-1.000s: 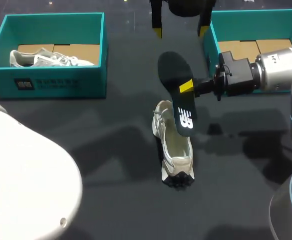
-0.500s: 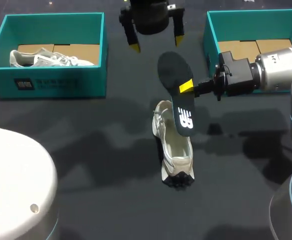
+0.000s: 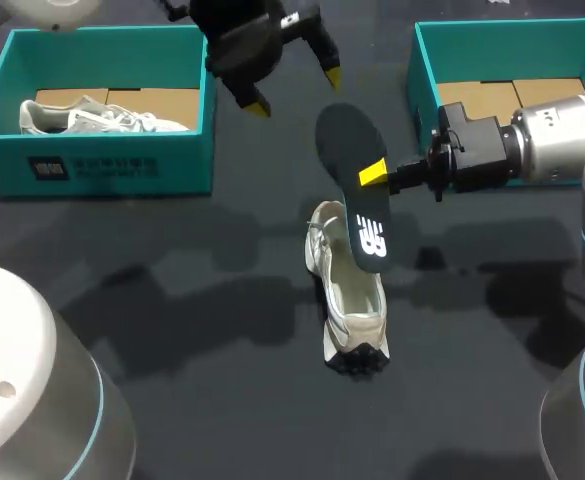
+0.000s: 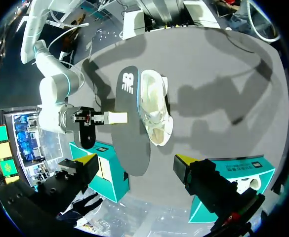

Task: Take the shoe out of the shoebox, open the shoe tongue, remove and reinsert the insole, then place the shoe into the shoebox

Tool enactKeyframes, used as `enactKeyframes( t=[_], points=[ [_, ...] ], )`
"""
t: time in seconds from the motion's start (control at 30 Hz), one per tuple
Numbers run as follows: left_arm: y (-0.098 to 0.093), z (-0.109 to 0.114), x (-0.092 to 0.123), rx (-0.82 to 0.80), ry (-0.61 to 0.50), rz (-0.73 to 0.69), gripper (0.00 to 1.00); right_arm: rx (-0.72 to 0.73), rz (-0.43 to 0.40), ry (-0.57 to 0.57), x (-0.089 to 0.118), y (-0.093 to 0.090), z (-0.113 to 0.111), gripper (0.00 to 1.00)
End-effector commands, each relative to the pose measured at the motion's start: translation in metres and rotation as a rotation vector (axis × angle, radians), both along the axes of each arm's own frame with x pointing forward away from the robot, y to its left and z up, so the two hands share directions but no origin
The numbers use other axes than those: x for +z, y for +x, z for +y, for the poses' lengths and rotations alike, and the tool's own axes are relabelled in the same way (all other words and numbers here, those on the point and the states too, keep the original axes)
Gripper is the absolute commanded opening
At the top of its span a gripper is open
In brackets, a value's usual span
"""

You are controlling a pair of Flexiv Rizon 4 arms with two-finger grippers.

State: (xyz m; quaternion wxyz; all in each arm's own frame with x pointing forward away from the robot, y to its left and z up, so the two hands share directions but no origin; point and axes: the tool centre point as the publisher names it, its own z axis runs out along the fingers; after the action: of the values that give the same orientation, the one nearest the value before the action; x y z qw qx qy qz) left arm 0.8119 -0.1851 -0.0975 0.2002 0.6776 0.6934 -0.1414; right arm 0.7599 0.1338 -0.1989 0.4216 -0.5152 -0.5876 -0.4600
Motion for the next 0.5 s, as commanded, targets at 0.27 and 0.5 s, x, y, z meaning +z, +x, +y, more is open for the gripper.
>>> enactKeyframes(
  t=[0.27, 0.5],
  points=[
    [-0.011, 0.034, -0.026, -0.065, -0.48, -0.022, 1.0, -0.001, 0.001, -0.003, 0.0, 0.0, 0.001, 0.0],
    [-0.011, 0.034, -0.026, -0.065, -0.48, -0.022, 1.0, -0.001, 0.001, -0.003, 0.0, 0.0, 0.001, 0.0]
  ],
)
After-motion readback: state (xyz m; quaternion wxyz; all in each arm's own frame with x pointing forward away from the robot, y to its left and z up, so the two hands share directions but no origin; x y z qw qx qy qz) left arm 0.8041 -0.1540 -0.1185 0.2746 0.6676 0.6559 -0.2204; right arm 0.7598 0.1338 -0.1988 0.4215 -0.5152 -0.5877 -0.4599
